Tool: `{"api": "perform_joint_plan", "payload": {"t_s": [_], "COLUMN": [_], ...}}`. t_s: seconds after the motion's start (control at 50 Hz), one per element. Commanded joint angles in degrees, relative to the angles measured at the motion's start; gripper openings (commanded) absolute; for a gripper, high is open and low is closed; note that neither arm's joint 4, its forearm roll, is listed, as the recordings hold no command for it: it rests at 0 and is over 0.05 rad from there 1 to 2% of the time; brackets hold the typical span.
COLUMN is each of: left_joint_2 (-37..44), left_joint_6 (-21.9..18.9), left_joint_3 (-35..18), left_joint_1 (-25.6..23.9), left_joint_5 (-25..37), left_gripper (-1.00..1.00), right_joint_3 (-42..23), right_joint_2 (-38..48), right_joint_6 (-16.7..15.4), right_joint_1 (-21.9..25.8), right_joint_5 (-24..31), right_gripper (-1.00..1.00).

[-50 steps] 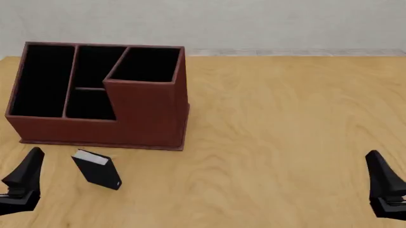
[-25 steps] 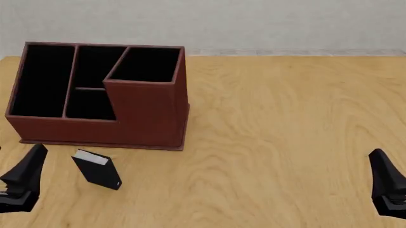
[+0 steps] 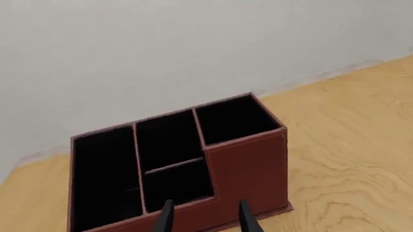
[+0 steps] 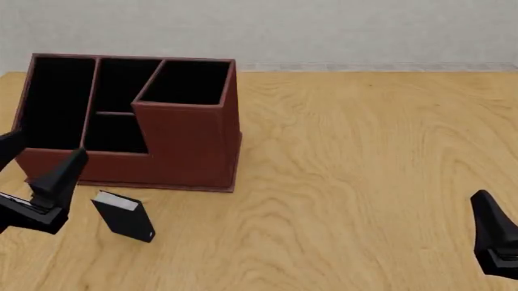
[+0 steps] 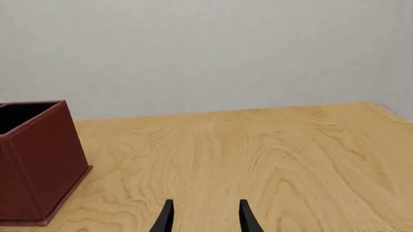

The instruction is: Pick up the book and place it in the left compartment of the caddy.

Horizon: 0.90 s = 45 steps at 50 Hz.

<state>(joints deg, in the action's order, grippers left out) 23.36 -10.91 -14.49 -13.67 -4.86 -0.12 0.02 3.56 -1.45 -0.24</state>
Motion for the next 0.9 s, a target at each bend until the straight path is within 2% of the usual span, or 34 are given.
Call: {"api": "perform_joint_plan", "payload": {"t_s": [0.02, 0.06, 0.12, 0.34, 0.4, 0.48, 0.56, 0.66, 0.68, 0.78, 0.9], "left_joint_2": [4.6, 4.3, 5.1, 8.2, 8.9, 11.0, 12.3, 13.2, 13.8, 14.6, 17.4], "left_joint_6": [-4.9, -4.6, -7.5, -11.7, -12.9, -12.8, -15.4, -17.2, -18.9, -22.0, -22.9], "left_joint_3": [-6.1, -7.2, -8.3, -13.7, -15.4, -18.2, -18.9, -21.1, -21.2, -22.3, -25.7], "left_joint_1": [-10.4, -12.3, -15.1, -23.6, -27.5, -28.5, -29.2, -32.1, -33.1, -37.9, -40.2], "left_joint_5": [3.2, 4.8, 5.7, 12.1, 15.0, 16.7, 16.6, 18.7, 18.9, 22.4, 25.9], "left_gripper": [1.00, 1.00, 1.00, 1.00, 1.00, 1.00, 1.00, 1.00, 1.00, 1.00, 1.00], "right_joint_3": [0.0, 0.0, 0.0, 0.0, 0.1, 0.1, 0.0, 0.1, 0.1, 0.1, 0.1], "right_joint_2": [0.0, 0.0, 0.0, 0.1, 0.1, 0.3, 0.7, 1.1, 1.6, 2.0, 3.0], "right_joint_6": [-0.2, -0.2, -0.4, -0.7, -0.9, -1.2, -1.3, -1.4, -1.5, -1.6, -1.7], "right_joint_1": [0.1, 0.1, -0.1, 0.0, 0.2, 0.6, 0.7, 0.8, 0.8, 1.0, 1.0], "right_joint_5": [0.4, 0.4, 0.4, 0.9, 1.0, 1.0, 0.8, 0.6, 0.2, 0.0, -0.7], "right_gripper": [1.00, 1.00, 1.00, 1.00, 1.00, 1.00, 1.00, 1.00, 1.00, 1.00, 1.00]}}
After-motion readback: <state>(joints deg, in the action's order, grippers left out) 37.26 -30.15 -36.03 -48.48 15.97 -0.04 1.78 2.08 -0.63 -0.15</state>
